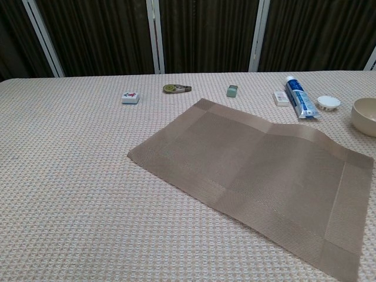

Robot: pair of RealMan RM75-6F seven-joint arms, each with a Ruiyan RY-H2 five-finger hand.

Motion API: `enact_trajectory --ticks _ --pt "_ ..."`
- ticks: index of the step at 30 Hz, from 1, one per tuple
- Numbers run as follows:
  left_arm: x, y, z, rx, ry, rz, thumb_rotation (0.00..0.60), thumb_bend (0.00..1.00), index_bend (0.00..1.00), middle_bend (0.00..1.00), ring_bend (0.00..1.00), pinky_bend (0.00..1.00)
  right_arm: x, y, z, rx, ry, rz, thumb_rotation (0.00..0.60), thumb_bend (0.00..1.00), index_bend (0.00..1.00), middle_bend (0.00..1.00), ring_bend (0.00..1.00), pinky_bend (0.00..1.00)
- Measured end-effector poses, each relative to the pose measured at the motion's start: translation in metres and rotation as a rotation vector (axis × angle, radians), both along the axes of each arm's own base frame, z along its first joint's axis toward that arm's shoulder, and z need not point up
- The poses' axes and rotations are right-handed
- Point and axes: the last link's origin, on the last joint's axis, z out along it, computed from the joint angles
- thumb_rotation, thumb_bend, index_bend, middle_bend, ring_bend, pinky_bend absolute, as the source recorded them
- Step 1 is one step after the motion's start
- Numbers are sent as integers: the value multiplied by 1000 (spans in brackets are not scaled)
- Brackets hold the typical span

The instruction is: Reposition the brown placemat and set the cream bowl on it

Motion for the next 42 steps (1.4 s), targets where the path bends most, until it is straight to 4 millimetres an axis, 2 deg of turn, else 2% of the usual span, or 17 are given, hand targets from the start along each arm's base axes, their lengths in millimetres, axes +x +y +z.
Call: enact_trajectory --ticks 3,9,13,18,25,31,34,42 --pt "2 14 -12 -46 21 -57 600 27 114 0 0 0 1 18 2 11 -131 -68 600 0 0 0 0 0" --pt "10 52 -46 -124 83 -180 600 153 202 0 0 0 -4 48 0 9 -321 -221 600 0 0 0 0 0" --pt "23 77 -74 -177 102 -242 600 189 255 0 0 0 -4 61 -6 13 -379 -277 600 0 0 0 0 0" --pt "33 97 -100 -205 117 -276 600 227 291 0 0 0 -4 73 -10 3 -413 -323 600 0 0 0 0 0" --pt "41 117 -137 -231 122 -300 600 245 312 0 0 0 -8 74 -9 -4 -393 -334 600 0 0 0 0 0" --pt "54 125 -164 -259 94 -318 600 248 313 0 0 0 -13 70 -8 -3 -394 -348 600 0 0 0 0 0" --pt "61 127 -173 -270 83 -329 600 248 313 0 0 0 -14 69 -8 6 -405 -358 600 0 0 0 0 0" --pt "66 129 -182 -276 95 -333 600 248 313 0 0 0 -14 68 -7 12 -414 -353 600 0 0 0 0 0"
